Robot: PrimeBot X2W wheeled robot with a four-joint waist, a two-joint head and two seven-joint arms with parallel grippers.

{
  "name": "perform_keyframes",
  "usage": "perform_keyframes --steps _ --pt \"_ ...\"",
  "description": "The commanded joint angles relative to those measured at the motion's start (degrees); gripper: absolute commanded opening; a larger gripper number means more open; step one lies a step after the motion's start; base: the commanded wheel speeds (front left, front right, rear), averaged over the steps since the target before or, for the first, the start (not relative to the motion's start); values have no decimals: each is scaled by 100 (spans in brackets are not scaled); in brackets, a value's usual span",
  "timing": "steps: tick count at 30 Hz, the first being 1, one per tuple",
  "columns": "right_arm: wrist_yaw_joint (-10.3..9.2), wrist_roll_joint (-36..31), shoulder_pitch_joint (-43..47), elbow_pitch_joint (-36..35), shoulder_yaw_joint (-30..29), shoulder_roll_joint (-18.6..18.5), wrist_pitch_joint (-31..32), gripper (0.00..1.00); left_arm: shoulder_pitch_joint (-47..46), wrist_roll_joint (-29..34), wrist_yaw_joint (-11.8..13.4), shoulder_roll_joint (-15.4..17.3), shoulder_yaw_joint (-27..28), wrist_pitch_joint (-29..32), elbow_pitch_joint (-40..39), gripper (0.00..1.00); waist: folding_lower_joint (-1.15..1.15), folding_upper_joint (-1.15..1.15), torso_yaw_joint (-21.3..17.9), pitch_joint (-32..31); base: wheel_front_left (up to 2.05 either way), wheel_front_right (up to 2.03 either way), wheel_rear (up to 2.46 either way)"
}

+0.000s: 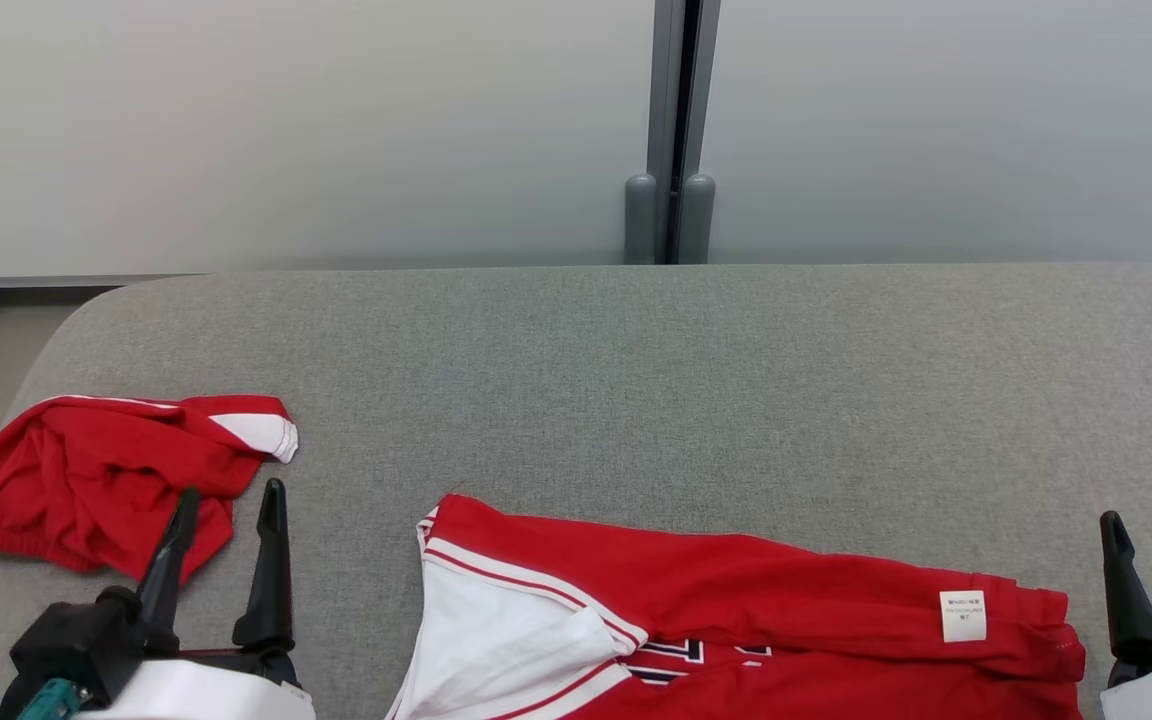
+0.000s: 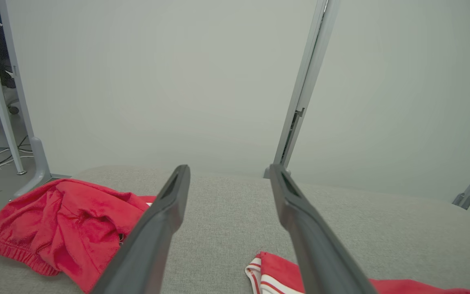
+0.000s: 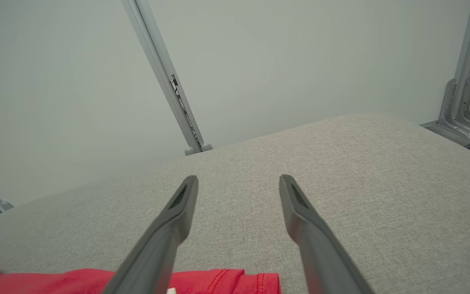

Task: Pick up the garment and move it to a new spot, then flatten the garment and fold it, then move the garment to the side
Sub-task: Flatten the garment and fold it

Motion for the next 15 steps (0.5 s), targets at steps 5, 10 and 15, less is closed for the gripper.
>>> perform_keyframes --steps 5,10,15 --pt "2 -147 91 -15 -91 10 35 100 298 518 -403 -461 409 -1 140 100 0 0 -1 -3 0 0 0" --pt "2 -253 93 106 -71 35 372 100 407 844 -707 -770 674 0 261 100 0 0 -18 -1 0 0 0" --pt "2 -385 19 391 175 112 836 100 472 1034 -947 -1037 818 -1 406 100 0 0 -11 17 0 0 0"
